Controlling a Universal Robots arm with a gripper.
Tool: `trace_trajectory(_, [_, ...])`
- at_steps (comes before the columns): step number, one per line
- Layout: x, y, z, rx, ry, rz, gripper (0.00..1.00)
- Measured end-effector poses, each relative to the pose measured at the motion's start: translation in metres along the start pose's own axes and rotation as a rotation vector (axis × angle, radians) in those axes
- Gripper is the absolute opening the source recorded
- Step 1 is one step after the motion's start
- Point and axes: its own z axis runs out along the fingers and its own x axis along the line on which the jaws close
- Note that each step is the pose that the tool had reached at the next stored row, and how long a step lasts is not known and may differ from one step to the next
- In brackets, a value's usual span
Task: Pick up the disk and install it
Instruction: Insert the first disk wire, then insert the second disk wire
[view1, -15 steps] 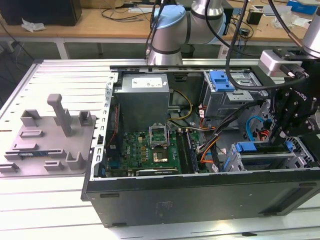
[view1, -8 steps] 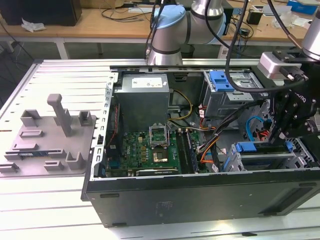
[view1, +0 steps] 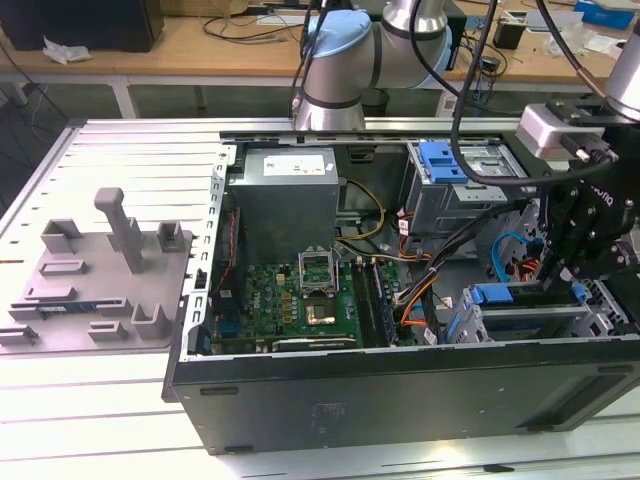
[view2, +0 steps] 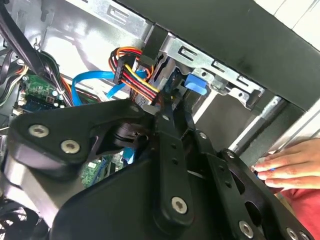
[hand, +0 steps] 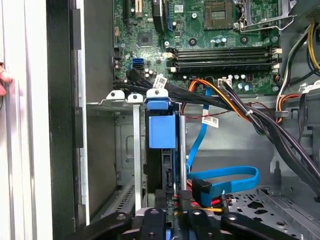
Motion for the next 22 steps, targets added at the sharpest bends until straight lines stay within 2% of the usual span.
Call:
trace_trajectory(2, [0.0008,0.0008,-0.0076,-0.0001,-0.0001,0.0,0.24])
trace_trajectory(4, [0.0019,0.0012,-0.0189,0.0001,0.0001,0.0,0.24])
trace_trajectory(11, [0.0033,0.0015,-0.0469,0.0003,0.0023,0.0,0.24])
trace_trajectory(22, [0.0025,0.0015,-0.0487,0.0017,0.0023,0.0,0.24])
